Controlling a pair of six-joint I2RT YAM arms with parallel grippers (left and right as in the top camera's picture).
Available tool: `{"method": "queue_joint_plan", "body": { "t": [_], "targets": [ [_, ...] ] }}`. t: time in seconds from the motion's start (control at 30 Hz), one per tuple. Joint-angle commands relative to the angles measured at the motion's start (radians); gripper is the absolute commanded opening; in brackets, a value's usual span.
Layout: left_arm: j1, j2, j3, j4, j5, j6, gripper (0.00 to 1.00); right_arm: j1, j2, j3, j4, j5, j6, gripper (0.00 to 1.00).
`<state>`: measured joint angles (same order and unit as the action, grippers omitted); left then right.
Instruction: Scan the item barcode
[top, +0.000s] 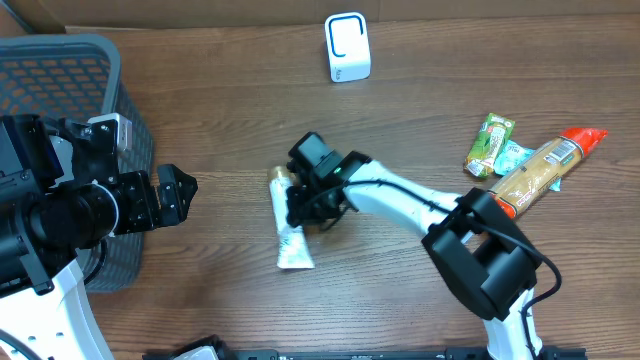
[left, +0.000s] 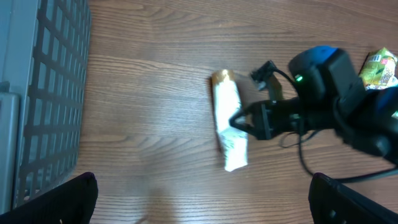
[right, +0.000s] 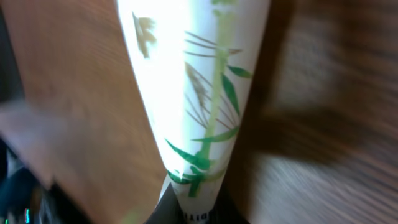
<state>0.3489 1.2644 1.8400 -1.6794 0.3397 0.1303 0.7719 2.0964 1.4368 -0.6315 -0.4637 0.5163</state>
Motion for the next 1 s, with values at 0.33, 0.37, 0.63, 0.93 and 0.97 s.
{"method": "queue_joint_plan", "body": {
  "t": [0.33,0.37,0.63,0.93,0.97],
  "targets": [
    [0.004,0.004,0.000,0.001,0.000,0.008,1.00,-0.258,-0.182,0.085,-0.428,-0.151,-0.560,0.04],
    [0.004,0.004,0.000,0.001,0.000,0.008,1.00,-0.256,-0.194,0.098,-0.441,-0.050,-0.512,0.04],
    [0.004,0.004,0.000,0.001,0.000,0.008,1.00,-0.068,-0.132,0.118,-0.532,1.003,-0.091,0.04],
    [0.004,0.004,0.000,0.001,0.000,0.008,1.00,0.092,0.015,0.123,-0.605,1.008,-0.075,0.40],
    [0.004,0.004,0.000,0.001,0.000,0.008,1.00,0.103,0.015,0.129,-0.607,0.980,-0.076,0.59]
  ]
}}
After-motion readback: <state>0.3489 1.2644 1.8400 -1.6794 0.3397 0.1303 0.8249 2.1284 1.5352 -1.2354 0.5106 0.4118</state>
